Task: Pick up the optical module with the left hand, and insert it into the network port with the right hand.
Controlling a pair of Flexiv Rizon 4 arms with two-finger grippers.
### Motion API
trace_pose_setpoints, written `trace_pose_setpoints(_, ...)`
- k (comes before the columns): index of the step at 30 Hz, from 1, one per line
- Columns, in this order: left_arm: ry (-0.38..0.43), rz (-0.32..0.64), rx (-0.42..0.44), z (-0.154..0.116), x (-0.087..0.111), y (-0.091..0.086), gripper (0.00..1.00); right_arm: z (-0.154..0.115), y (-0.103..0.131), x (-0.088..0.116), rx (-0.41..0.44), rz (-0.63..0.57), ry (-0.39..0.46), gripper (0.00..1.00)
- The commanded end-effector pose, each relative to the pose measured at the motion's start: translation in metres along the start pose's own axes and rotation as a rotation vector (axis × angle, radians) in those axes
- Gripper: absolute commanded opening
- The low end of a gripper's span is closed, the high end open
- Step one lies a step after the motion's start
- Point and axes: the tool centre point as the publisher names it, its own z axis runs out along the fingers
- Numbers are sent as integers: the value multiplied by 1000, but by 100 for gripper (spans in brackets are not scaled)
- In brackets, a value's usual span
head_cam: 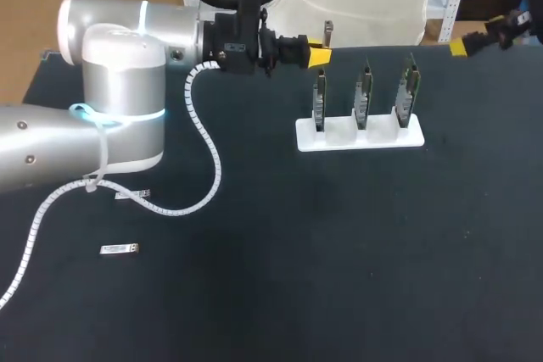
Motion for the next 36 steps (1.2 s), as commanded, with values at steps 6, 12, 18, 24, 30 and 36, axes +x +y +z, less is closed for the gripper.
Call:
trace_pose_setpoints(6,-5,3,-5,0,1,-2,0,29,6,-30,-441,-239,58,100)
trace_pose_setpoints(12,-5,3,-5,0,1,-2,0,46,26,-41,-575,-376,84,100)
trace_pose_setpoints(18,-5,3,-5,0,1,-2,0,61,43,-53,-674,-471,113,100)
trace_pose_setpoints(24,-5,3,-5,0,1,-2,0,73,56,-62,-709,-505,111,100)
trace_pose_setpoints(30,-5,3,-5,0,1,-2,0,83,70,-68,-768,-500,98,100)
trace_pose_setpoints(36,-5,3,-5,0,1,-2,0,91,81,-72,-769,-524,105,100)
